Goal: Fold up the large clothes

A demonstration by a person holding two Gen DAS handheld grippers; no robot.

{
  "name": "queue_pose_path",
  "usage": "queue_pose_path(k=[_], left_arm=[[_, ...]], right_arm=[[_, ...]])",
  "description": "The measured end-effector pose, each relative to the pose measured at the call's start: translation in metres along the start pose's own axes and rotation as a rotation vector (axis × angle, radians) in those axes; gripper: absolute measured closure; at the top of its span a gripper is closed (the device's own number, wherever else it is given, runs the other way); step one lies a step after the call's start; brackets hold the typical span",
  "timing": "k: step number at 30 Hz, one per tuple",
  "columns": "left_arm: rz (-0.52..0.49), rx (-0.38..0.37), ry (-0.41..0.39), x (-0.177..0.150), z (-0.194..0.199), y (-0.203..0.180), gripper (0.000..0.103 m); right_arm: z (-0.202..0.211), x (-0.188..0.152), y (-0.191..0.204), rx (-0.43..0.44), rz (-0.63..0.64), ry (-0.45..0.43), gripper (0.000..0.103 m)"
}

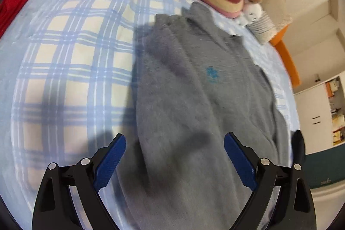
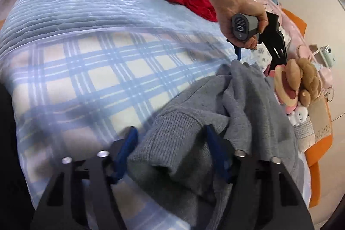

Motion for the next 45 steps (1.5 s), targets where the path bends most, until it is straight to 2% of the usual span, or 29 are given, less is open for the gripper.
queue_pose_path(k=[1,2,8,12,14,15,16,19,22,24,27,30,36,40,45], left_arm=[[0.000,0.020,0.009,0.006,-0.007,0.004,0.009],[0.004,0.036,0.016,0.011,-0.013,0.007,0.009],[0.076,0.055,-0.009,0.036,-0.031,0.023,0.008],[0.110,0.098,-0.012,0.046,-0.037,0.022,0.008],[0.104,0.136,-0.013,0.047,-0.038,0.018,0.019],[0.097,0.145,-0.006,0.047,-0.039,0.016,0.034],[0.103,0.122,0.008,0.047,-0.042,0.012,0.045],[0.087,0.130,0.015,0.047,-0.042,0.000,0.059],[0.046,0.177,0.027,0.049,-0.039,-0.016,0.079],[0.043,0.199,0.024,0.051,-0.036,-0.025,0.082],[0.017,0.252,0.025,0.054,-0.030,-0.040,0.085],[0.041,0.289,-0.006,0.059,-0.022,-0.055,0.086],[0.001,0.363,-0.051,0.071,-0.019,-0.108,0.087],[-0.039,0.430,-0.051,0.078,-0.038,-0.156,0.087],[-0.092,0.502,-0.025,0.091,-0.083,-0.217,0.087]], right_arm=[[-0.001,-0.001,0.000,-0.004,0.004,-0.001,0.062],[-0.003,-0.003,0.000,-0.005,0.009,-0.003,0.064],[0.003,-0.007,-0.006,0.018,-0.024,-0.023,0.071],[0.006,-0.011,-0.008,0.033,-0.042,-0.029,0.076],[0.007,-0.012,-0.010,0.043,-0.053,-0.031,0.077],[0.008,-0.012,-0.013,0.048,-0.067,-0.035,0.079],[0.009,-0.012,-0.015,0.053,-0.078,-0.038,0.081],[0.013,-0.011,-0.028,0.067,-0.133,-0.050,0.087],[0.018,-0.012,-0.042,0.081,-0.188,-0.052,0.094],[0.021,-0.013,-0.056,0.092,-0.236,-0.056,0.095],[0.031,-0.016,-0.080,0.112,-0.331,-0.079,0.096],[0.042,-0.024,-0.104,0.141,-0.432,-0.093,0.096],[0.061,-0.060,-0.165,0.225,-0.678,-0.100,0.097],[0.068,-0.098,-0.210,0.250,-0.853,-0.100,0.097],[0.077,-0.149,-0.244,0.208,-0.965,-0.083,0.097]])
Point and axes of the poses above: each gripper's, at about its wrist camera, not at the fingertips, and z roughly against the way its jaws point, y to its left, x to its top, the point moved 4 cm from there along -z, roughly the way its jaws point, and after that the axes turned 14 degrees about -x, right-handed, at the moved point
